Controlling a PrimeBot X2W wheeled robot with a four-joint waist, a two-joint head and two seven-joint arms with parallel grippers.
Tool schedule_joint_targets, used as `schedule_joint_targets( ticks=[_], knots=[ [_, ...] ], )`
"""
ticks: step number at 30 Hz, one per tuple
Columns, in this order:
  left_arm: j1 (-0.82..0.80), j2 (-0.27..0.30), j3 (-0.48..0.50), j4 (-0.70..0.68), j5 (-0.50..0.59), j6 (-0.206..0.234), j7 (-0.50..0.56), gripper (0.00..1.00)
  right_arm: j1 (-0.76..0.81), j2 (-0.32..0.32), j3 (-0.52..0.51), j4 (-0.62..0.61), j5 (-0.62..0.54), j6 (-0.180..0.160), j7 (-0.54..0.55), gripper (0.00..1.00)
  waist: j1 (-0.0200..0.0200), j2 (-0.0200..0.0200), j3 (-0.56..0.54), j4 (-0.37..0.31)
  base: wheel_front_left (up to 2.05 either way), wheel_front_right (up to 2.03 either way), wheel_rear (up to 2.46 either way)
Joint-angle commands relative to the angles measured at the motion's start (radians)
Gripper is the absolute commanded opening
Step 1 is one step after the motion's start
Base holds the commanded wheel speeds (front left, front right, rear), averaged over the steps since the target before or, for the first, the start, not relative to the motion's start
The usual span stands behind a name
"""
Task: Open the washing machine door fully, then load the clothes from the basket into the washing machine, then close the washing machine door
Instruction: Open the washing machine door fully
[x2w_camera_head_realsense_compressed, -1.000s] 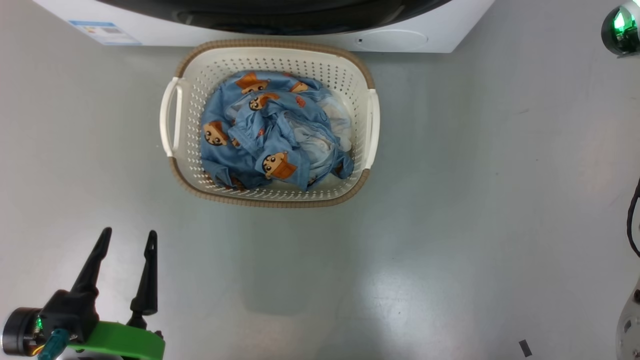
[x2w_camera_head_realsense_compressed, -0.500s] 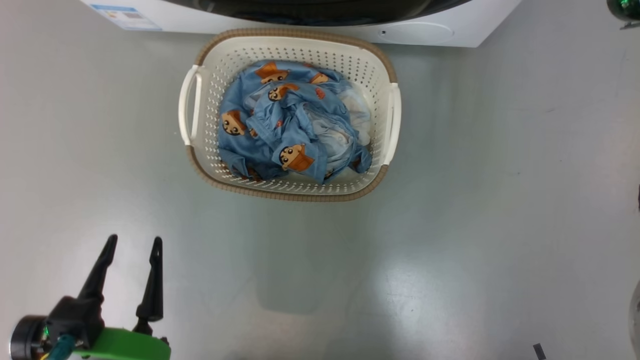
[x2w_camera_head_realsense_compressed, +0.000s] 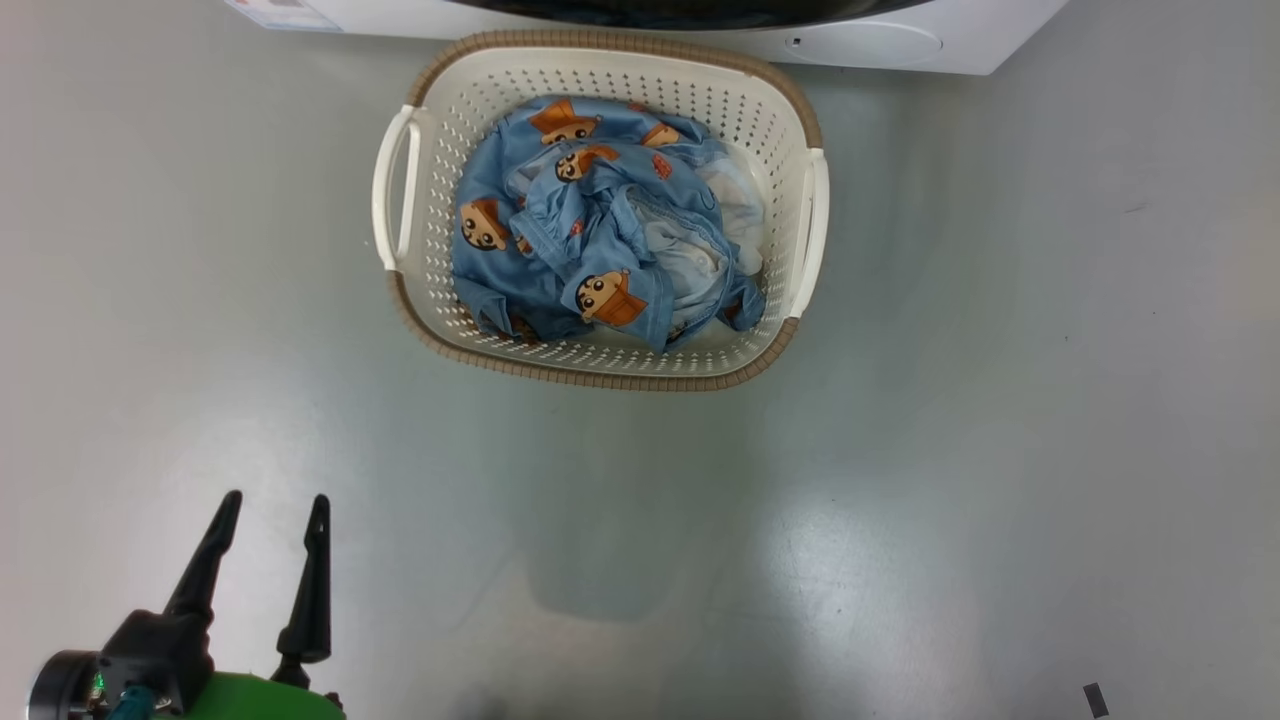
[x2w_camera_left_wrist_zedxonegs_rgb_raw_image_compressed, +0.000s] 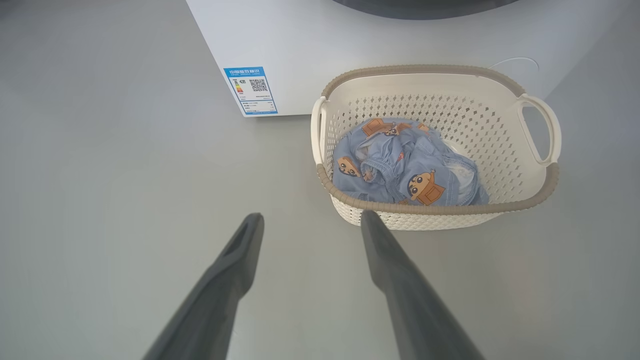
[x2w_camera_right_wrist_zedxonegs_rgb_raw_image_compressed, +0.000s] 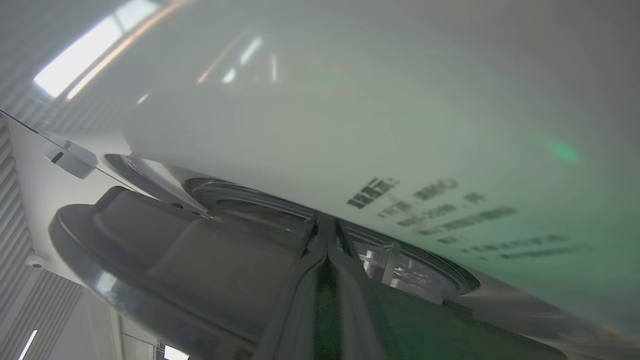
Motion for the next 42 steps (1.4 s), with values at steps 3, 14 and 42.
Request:
schedule_joint_targets(
  ticks=[3,14,42],
  knots=[
    [0.039,0.015,0.031,-0.010,-0.009,-0.002,-0.006,1.00,-0.022,0.002,0.030,-0.017,-0.014,0.002,0.013,0.00,0.0000,0.0000,-0.001,0.002,0.00,0.00,0.00],
    [0.028,0.006,0.030,-0.008,-0.010,-0.002,-0.006,1.00,-0.035,-0.015,0.071,0.000,-0.005,0.002,0.020,0.00,0.0000,0.0000,-0.009,0.008,0.00,0.00,0.00],
    [0.013,0.007,0.064,-0.018,-0.004,-0.002,-0.006,1.00,0.018,-0.011,0.130,-0.029,0.048,0.002,0.101,0.00,0.0000,0.0000,-0.031,-0.054,0.00,0.00,0.00]
  ],
)
